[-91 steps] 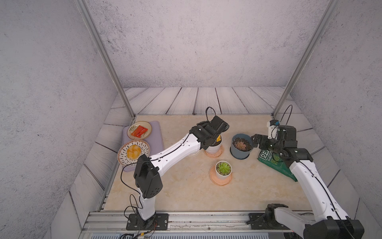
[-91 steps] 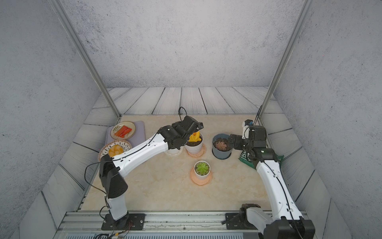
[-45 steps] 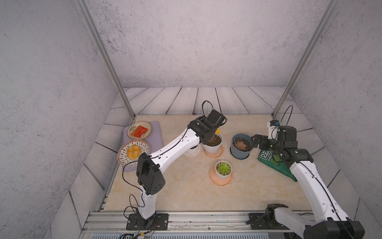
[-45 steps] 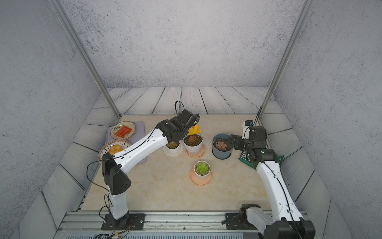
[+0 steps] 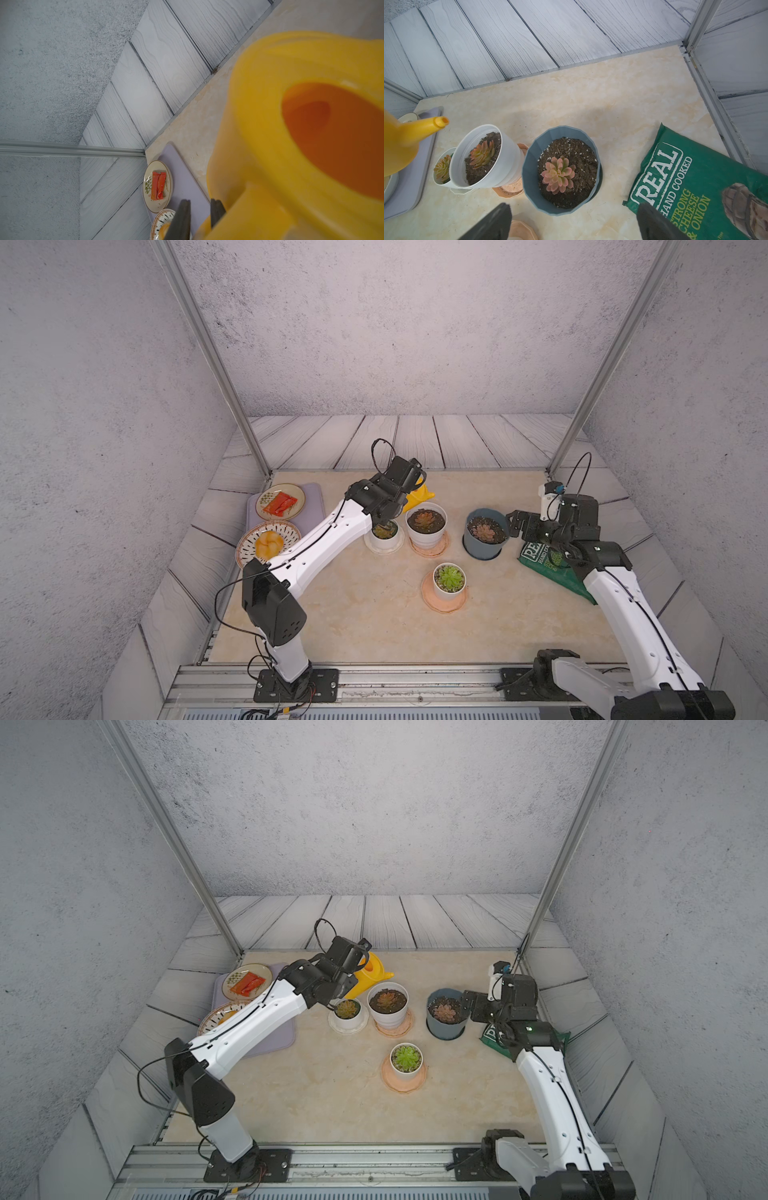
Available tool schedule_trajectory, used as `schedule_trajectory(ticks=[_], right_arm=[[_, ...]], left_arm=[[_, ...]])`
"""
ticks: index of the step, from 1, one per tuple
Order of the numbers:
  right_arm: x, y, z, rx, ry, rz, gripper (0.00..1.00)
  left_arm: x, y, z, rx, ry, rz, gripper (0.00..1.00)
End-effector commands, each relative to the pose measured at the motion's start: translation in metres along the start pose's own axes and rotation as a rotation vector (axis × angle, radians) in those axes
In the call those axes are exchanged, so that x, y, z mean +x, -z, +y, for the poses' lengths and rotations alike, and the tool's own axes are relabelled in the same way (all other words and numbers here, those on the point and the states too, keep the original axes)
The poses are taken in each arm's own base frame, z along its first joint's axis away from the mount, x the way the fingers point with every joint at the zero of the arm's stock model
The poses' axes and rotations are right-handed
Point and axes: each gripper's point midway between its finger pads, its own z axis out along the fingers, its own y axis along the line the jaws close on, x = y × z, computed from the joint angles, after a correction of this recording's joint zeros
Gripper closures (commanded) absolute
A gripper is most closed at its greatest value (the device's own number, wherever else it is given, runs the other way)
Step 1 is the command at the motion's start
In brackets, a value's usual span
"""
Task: Water the succulent around the soil edge
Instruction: Water the soil of the potted plant with water.
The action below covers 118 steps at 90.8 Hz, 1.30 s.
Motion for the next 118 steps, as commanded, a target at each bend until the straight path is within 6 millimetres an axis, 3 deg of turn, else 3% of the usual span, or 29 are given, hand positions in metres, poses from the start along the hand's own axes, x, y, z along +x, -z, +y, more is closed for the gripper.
schedule_trajectory(ticks=[1, 27, 40, 76, 105, 118], right_arm=[[-0.002, 0.001, 0.006, -0.027, 0.003, -0.009, 0.01], [-0.003, -0.001, 0.008, -0.039, 0.003, 0.005, 0.01], [-0.002, 0.0, 0.008, -0.037, 0.008, 0.009, 0.01], [-0.009, 0.017, -0.014, 0.099, -0.014, -0.064, 0.01], [-0.017, 0.043, -0.038, 0.25, -0.059, -0.151, 0.01], [-0.018, 0.055, -0.051, 0.336, -0.085, -0.179, 0.01]], left_arm=[[-0.013, 0.016, 0.01, 0.049, 0.169, -0.114, 1.0], [-0.021, 0.041, 0.004, 0.197, 0.28, -0.235, 1.0], [-0.028, 0.043, -0.003, 0.243, 0.291, -0.256, 1.0], [-0.061, 0.032, -0.041, 0.344, 0.245, -0.277, 1.0], [-0.094, 0.014, -0.081, 0.267, 0.049, -0.237, 1.0], [-0.106, 0.005, -0.087, 0.191, -0.04, -0.224, 1.0]])
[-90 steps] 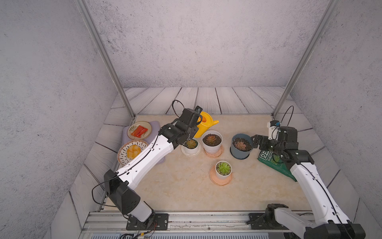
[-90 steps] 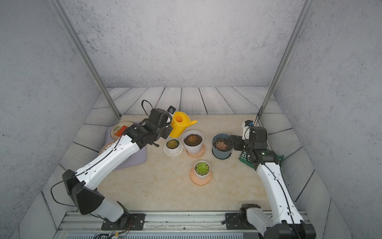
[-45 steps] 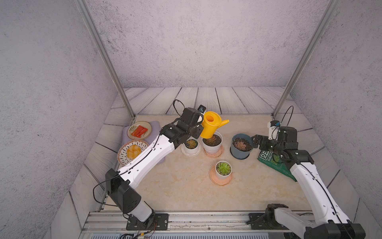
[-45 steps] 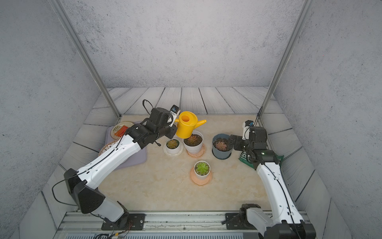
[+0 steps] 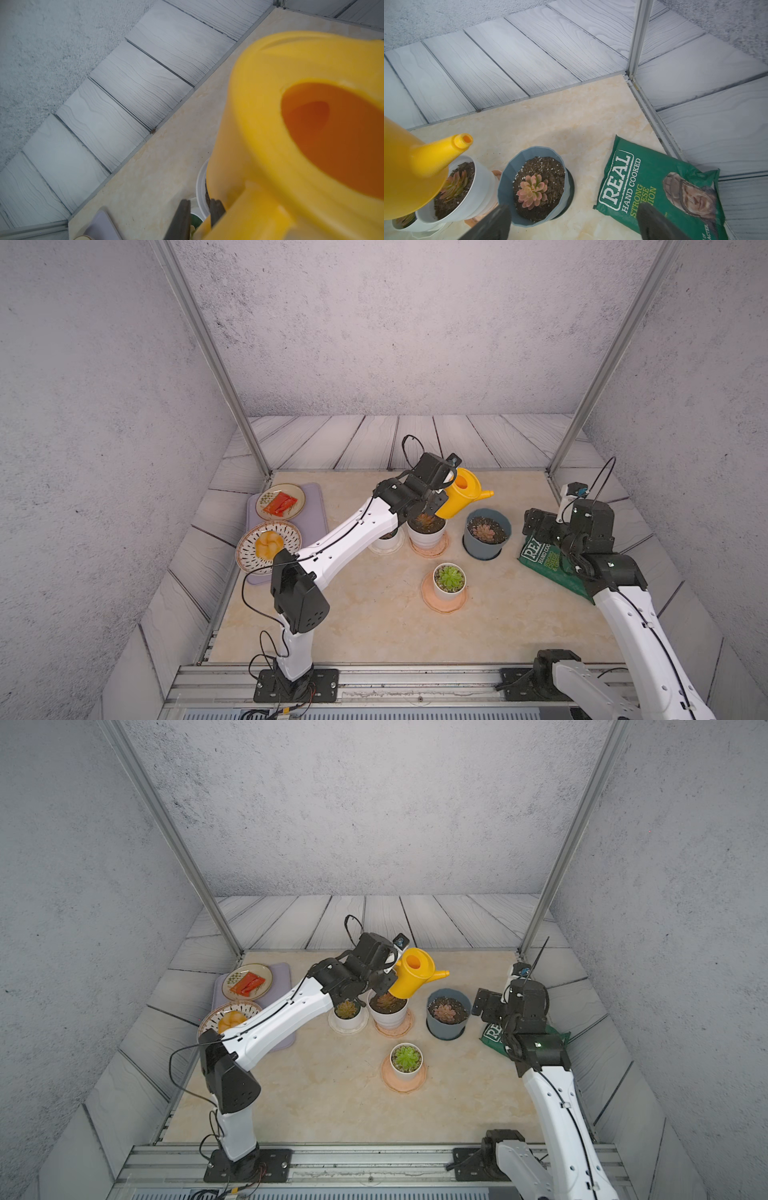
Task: Water the succulent around the soil edge
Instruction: Water the soil of the potted plant with water.
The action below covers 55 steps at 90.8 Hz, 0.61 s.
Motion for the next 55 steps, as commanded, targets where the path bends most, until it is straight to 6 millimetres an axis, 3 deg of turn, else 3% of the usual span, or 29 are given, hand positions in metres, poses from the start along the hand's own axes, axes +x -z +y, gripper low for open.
schedule_trajectory(ticks=[1, 33, 55], right_arm=[[0.0, 0.009, -0.02, 0.109, -0.028, -0.025, 0.01], [-0.006, 0.025, -0.033, 0.17, -0.057, -0.1, 0.01], [-0.009, 0.033, -0.039, 0.192, -0.075, -0.141, 0.01]], left_arm=[[-0.01, -0.002, 0.011, -0.093, -0.084, 0.013, 1.0], [-0.016, -0.032, -0.018, -0.179, -0.37, 0.061, 1.0], [-0.023, -0.041, -0.046, -0.208, -0.534, 0.053, 1.0]])
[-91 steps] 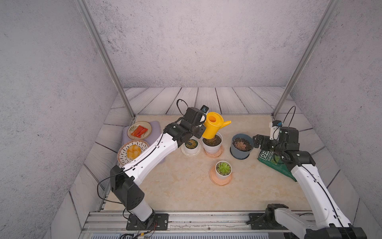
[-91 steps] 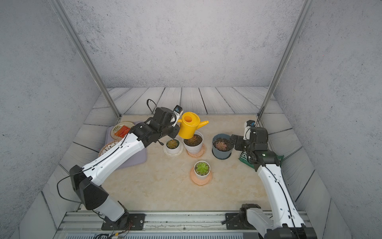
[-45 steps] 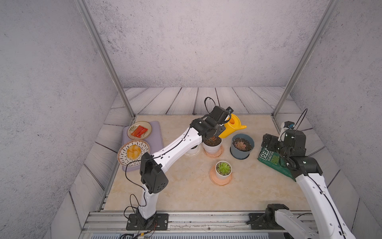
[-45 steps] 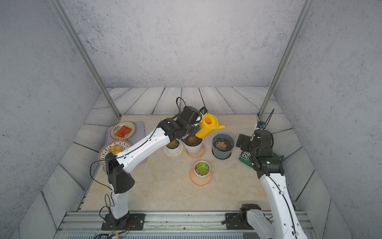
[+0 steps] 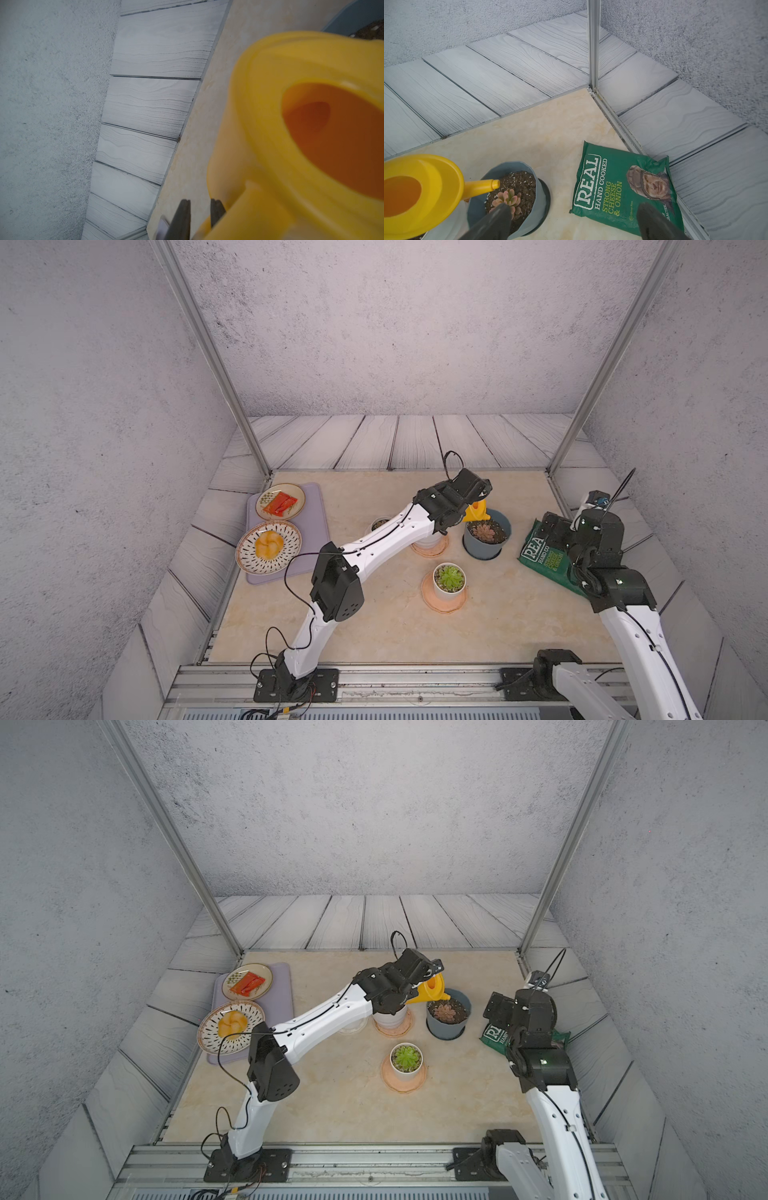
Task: Water the succulent around the soil edge
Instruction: Water the soil of the potted plant with water.
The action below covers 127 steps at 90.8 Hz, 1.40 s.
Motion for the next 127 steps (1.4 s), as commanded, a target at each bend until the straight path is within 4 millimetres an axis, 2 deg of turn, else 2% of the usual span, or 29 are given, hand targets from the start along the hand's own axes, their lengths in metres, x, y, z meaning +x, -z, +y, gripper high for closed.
schedule_trajectory(ticks=[1, 25, 53, 87, 127], right_arm=[[-0.005, 0.005, -0.007, 0.03, -0.025, -0.04, 0.01], [-0.006, 0.006, -0.007, 0.027, -0.028, -0.047, 0.01], [-0.003, 0.003, -0.005, 0.021, -0.027, -0.036, 0.01], [-0.003, 0.004, -0.005, 0.017, -0.023, -0.038, 0.01], [-0.002, 0.002, -0.002, 0.006, -0.021, -0.033, 0.01]], left_arm=[[-0.02, 0.007, 0.013, -0.086, -0.063, -0.035, 1.0], [-0.036, 0.004, 0.001, -0.12, -0.154, -0.049, 1.0], [-0.052, 0.006, 0.001, -0.144, -0.169, -0.077, 1.0], [-0.05, -0.003, 0.009, -0.175, -0.158, -0.051, 1.0], [-0.028, -0.011, 0.027, -0.223, -0.172, 0.035, 1.0]])
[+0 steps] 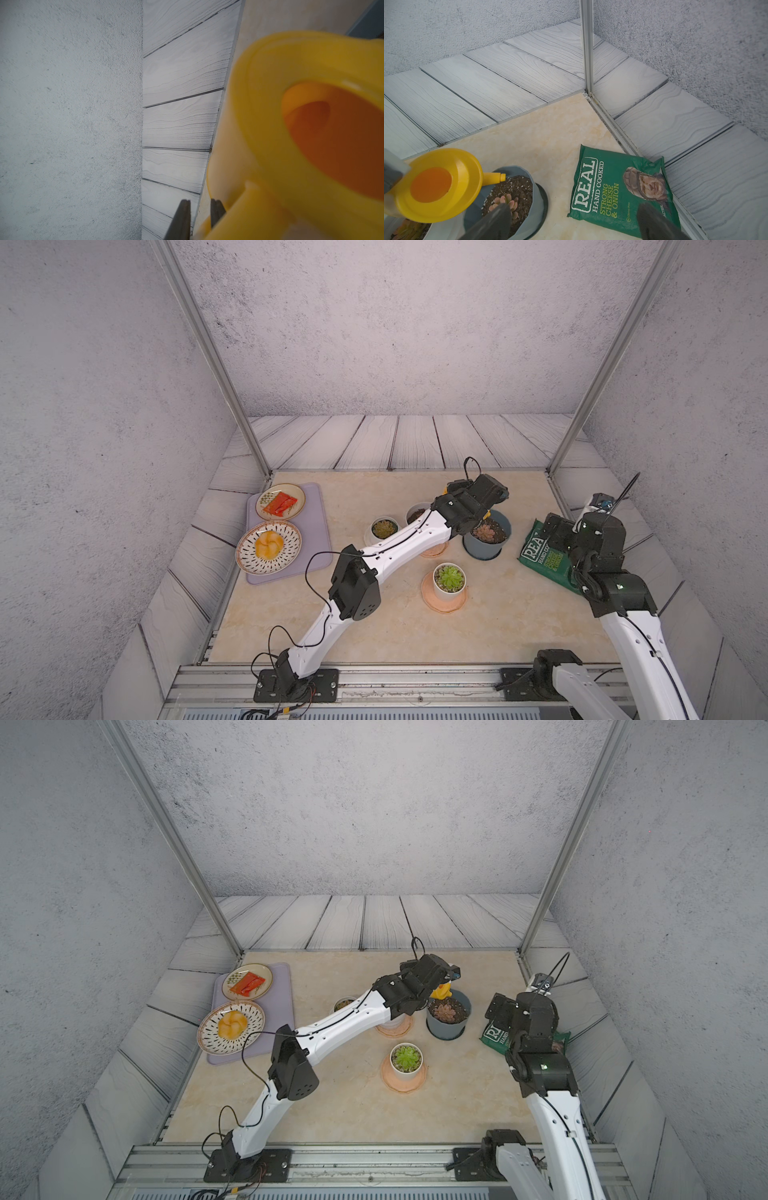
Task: Water the succulent around the soil edge
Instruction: Water the soil of the potted plant with water.
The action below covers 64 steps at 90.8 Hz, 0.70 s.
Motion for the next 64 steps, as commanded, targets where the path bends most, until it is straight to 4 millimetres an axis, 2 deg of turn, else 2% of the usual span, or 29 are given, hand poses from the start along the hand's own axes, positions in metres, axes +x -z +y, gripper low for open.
schedule_trajectory(ticks=[1, 24, 64], right_arm=[[0.001, -0.001, 0.001, -0.006, -0.005, -0.002, 0.01], [0.001, 0.0, 0.002, -0.009, -0.005, -0.007, 0.01], [-0.001, 0.001, 0.0, -0.008, -0.006, -0.025, 0.01]], left_arm=[[0.006, -0.001, 0.013, -0.044, 0.019, 0.029, 1.0], [0.015, 0.003, 0.018, -0.061, -0.001, 0.063, 1.0], [0.03, 0.02, 0.028, -0.09, -0.01, 0.087, 1.0]])
